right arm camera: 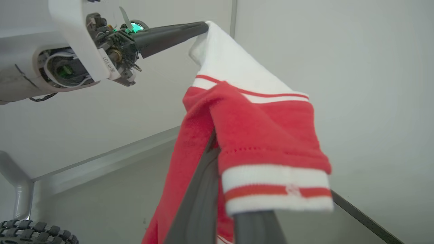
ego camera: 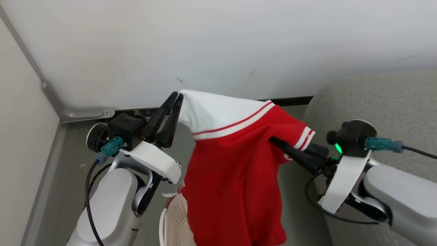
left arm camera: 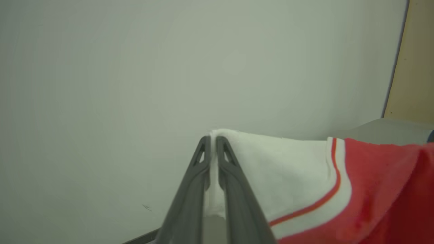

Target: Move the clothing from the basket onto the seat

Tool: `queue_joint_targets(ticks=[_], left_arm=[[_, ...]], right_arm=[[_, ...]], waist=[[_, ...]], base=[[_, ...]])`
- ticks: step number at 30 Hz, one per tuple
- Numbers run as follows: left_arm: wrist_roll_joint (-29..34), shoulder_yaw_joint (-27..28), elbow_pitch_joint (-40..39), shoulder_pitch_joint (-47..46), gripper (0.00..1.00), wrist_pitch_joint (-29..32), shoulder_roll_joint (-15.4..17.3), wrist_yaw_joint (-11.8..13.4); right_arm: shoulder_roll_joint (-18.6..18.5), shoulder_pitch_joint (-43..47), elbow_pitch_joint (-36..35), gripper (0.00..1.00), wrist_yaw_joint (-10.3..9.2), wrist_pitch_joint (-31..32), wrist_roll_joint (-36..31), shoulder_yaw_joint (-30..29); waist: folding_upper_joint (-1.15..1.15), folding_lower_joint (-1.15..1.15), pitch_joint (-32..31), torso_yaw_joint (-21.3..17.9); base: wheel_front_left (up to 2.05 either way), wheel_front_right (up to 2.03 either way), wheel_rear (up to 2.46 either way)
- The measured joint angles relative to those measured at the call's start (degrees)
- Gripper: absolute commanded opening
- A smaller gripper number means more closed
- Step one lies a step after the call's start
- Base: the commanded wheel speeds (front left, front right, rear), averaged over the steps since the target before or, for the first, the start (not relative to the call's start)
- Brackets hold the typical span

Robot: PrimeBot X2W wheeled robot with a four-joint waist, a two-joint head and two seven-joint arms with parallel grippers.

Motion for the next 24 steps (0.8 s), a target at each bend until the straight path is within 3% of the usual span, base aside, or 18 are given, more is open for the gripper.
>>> queue_joint_targets(ticks=[1,9,24], left_arm=[[0.0,0.0,0.5,0.3,1.0,0.1,0.1,0.0],[-1.4,1.4,2.6,1.6,1.0,0.5,0.4,0.2],[-3.5,7.3,-0.5,6.8,1.0,-0.2,0.0,4.1]], right_arm=[[-0.5,0.0,0.5,0.0,0.0,0.0,0.4,-0.7],[-2.8,0.1,4.5,0.0,0.0,-1.0,2.0,-6.4],[-6.2,4.3,8.1,0.0,0.0,-2.0,3.0,-18.8]], waist=[[0.0,0.0,0.0,-0.2],[0.0,0.0,-0.2,-1.5],[0.0,0.0,-1.6,-3.9]], base=[[0.0,0.0,0.0],[0.0,0.0,0.0],[0.0,0.0,0.0]])
